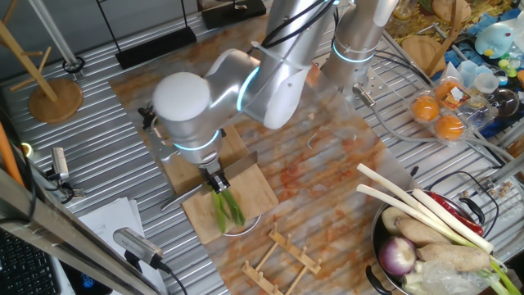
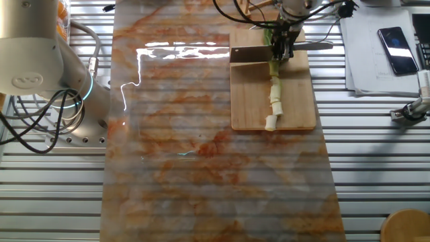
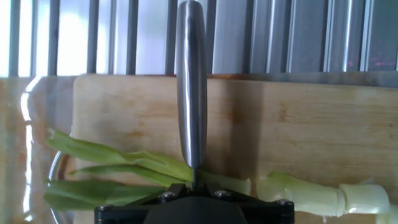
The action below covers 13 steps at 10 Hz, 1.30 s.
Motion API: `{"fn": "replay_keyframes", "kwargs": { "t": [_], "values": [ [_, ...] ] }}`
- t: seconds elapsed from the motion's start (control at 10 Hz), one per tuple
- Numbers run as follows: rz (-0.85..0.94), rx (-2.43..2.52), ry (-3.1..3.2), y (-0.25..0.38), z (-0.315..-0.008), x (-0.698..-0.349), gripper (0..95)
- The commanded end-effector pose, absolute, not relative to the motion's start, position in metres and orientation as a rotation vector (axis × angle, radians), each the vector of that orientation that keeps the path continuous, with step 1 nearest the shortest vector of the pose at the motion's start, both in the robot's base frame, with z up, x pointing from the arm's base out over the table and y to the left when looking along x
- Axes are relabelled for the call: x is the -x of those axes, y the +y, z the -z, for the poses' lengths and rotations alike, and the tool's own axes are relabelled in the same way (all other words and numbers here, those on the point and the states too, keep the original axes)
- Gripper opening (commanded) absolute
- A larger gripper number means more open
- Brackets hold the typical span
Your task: Chop the scallions
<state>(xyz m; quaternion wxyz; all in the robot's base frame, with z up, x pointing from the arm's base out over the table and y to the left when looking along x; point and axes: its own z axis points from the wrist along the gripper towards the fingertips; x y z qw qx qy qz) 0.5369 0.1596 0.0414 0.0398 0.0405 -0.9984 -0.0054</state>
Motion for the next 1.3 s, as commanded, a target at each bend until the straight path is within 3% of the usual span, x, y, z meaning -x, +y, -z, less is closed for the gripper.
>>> {"fn": "replay_keyframes", "kwargs": {
  "t": [0.1, 0.7, 1.3],
  "values": [
    [0.060, -0.109, -3.065, 0.160, -0.025, -0.537, 0.0],
    [0.033, -0.169, -3.031, 0.160, -0.019, -0.535, 0.0],
    [0.044, -0.224, -3.117, 0.156, -0.041, -0.539, 0.0]
  ]
}}
